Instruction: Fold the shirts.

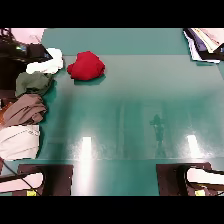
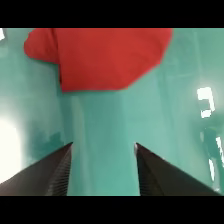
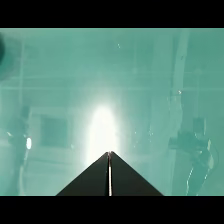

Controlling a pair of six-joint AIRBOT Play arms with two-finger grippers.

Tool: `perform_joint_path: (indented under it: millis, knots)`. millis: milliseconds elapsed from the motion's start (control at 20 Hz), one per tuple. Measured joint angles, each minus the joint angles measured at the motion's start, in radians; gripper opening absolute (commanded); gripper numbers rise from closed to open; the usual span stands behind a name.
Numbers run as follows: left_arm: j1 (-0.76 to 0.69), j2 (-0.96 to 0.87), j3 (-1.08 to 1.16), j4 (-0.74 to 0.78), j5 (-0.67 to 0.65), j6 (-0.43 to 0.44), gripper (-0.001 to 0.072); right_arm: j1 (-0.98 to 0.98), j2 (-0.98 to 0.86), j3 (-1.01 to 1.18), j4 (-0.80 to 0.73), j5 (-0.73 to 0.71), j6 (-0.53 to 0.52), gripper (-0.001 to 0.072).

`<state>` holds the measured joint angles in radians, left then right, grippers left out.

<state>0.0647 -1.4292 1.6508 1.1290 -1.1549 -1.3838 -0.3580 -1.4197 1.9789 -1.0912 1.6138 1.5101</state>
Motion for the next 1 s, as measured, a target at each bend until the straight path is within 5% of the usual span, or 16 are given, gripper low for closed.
perform_joint_path:
  millis: [50,150,700,750,850,900,1000]
  knots:
    - [0.000,-0.048,0.000,-0.013,0.027,0.001,0.0475,0.000,0.000,0.000,0.000,0.000,0.000,0.0018]
    - [0.000,-0.154,0.000,-0.051,0.081,0.002,0.0654,0.000,0.000,0.000,0.000,0.001,0.000,0.0018]
    - [-0.033,-0.458,0.000,-0.270,0.307,0.107,0.0652,0.000,0.000,0.000,0.000,0.032,0.000,0.0018]
    - [-0.044,-0.465,0.000,-0.275,0.324,0.112,0.0553,0.000,0.000,0.000,0.000,0.033,0.000,0.0018]
    - [-0.066,-0.473,0.006,-0.286,0.357,0.119,0.0148,0.000,0.000,0.000,0.000,0.034,0.000,0.0018]
    - [-0.072,-0.477,0.015,-0.293,0.358,0.121,0.0024,0.000,0.000,0.000,0.000,0.035,0.000,0.0019]
    - [-0.078,-0.480,0.055,-0.304,0.340,0.125,0.0021,0.000,0.000,0.000,0.000,0.043,0.000,0.0019]
